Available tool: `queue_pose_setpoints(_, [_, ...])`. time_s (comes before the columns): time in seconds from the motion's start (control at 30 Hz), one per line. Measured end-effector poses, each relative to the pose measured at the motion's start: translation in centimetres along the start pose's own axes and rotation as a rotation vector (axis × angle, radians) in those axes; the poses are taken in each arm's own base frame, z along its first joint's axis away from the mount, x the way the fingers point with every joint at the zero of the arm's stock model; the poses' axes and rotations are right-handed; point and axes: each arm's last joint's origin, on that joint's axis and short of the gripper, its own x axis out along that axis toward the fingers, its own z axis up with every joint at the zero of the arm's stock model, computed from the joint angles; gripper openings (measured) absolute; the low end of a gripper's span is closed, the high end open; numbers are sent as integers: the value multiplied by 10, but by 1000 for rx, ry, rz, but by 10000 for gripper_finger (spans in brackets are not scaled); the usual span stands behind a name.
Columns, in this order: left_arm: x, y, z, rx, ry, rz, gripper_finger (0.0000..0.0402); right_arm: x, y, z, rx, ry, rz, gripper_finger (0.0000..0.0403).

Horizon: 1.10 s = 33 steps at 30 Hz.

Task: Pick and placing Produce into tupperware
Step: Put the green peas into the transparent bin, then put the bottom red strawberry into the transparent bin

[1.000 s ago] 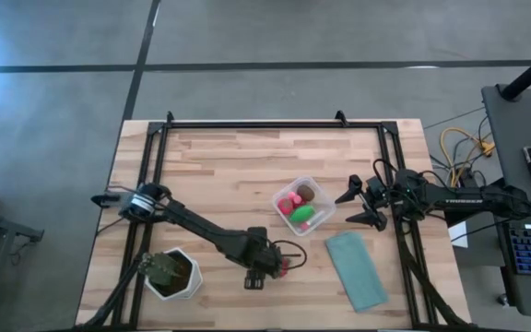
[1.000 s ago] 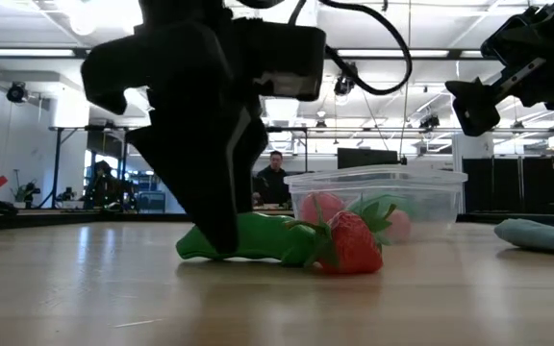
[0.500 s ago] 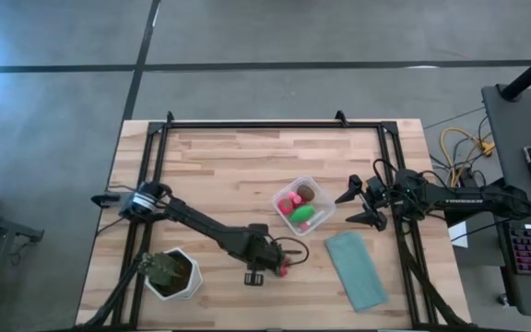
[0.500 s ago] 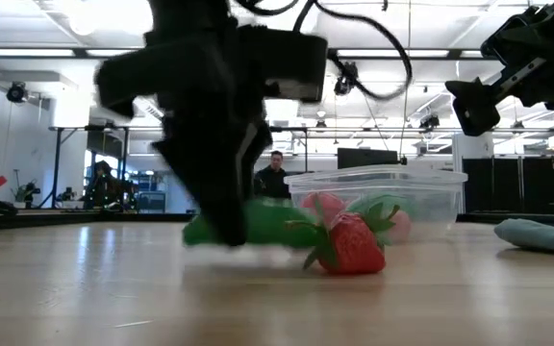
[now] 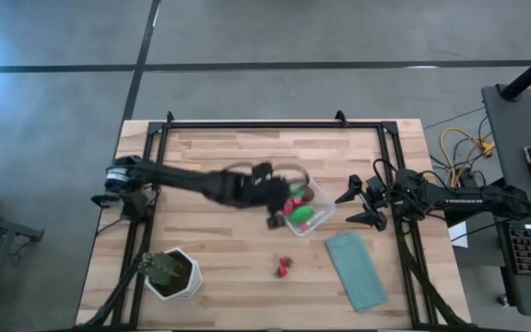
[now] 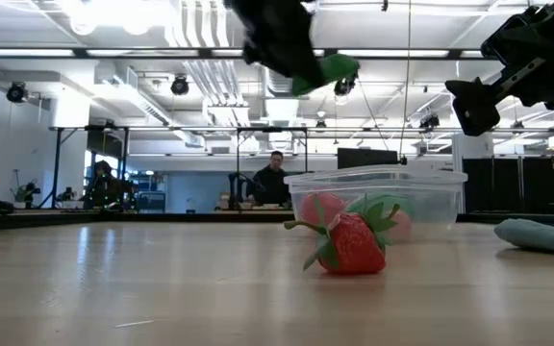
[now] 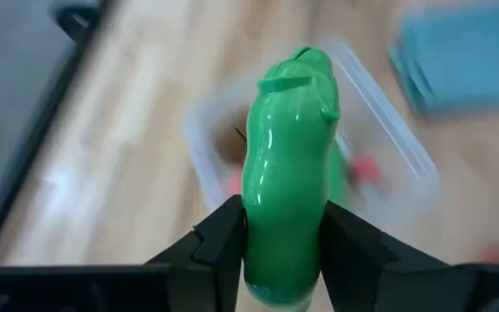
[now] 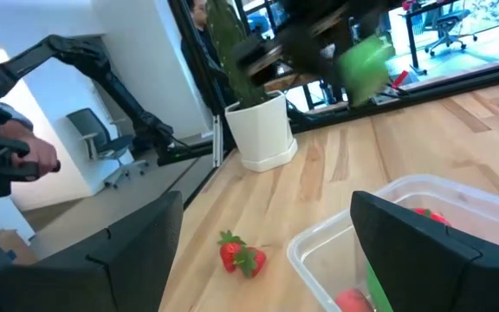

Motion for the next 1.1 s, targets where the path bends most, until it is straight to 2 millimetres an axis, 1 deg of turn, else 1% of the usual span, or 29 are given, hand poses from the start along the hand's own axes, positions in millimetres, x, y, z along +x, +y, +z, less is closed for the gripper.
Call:
queue_pose_setpoints(0.1, [11,27,13,-67,-72,17,112,0,0,0,-1,-2,1,325])
queue_pose_setpoints(0.17, [26,40,18,-107,-79,-3,115,0,0,0,-1,-2,0,325])
queue_pose_setpoints(0.2, [32,45,18,-125,-72,-21,117,0,0,0,-1,-3,1,325])
queue_pose_setpoints(0.23, [41,48,14,-137,-32,-25,120,0,0,0,-1,-2,1,325])
queue_pose_setpoints(0.27, [51,50,10,-141,-2,-29,124,0,0,0,-1,-1,0,325])
queue_pose_setpoints(0.37, [76,53,4,-157,43,-79,139,0,0,0,0,0,0,325])
queue_pose_setpoints(0.43, [89,52,4,-188,53,-120,148,0,0,0,2,4,-2,325])
queue_pose_setpoints(0.47, [94,50,4,-197,56,-132,153,0,0,0,2,4,-2,325])
queue_pose_setpoints(0.6, [117,43,-7,-199,121,-142,166,1,-1,-1,5,9,-3,325])
queue_pose_setpoints(0.67, [118,41,-11,-193,158,-157,171,1,-1,-1,6,11,-5,325])
queue_pose_setpoints(0.7, [116,41,-10,-191,159,-165,173,1,-1,-1,6,11,-4,325])
queue_pose_setpoints(0.8, [94,43,-4,-183,169,-173,176,1,-1,-1,6,10,-4,325])
queue_pose_setpoints(0.87, [70,43,4,-175,152,-196,176,1,-1,-1,6,11,-4,325])
queue_pose_setpoints(0.93, [45,38,8,-131,143,-252,176,1,-1,-1,6,11,-4,325])
queue_pose_setpoints(0.97, [29,35,12,-84,114,-302,176,1,-1,-1,6,11,-4,325])
queue_pose_setpoints(1.03, [5,21,13,44,86,-378,176,1,-1,-1,7,11,-5,325])
queue_pose_setpoints(1.07, [-6,13,12,103,70,-402,176,1,-1,-1,6,11,-4,325])
queue_pose_setpoints(1.1, [-13,4,11,145,61,-423,176,1,-1,-1,5,8,-3,325])
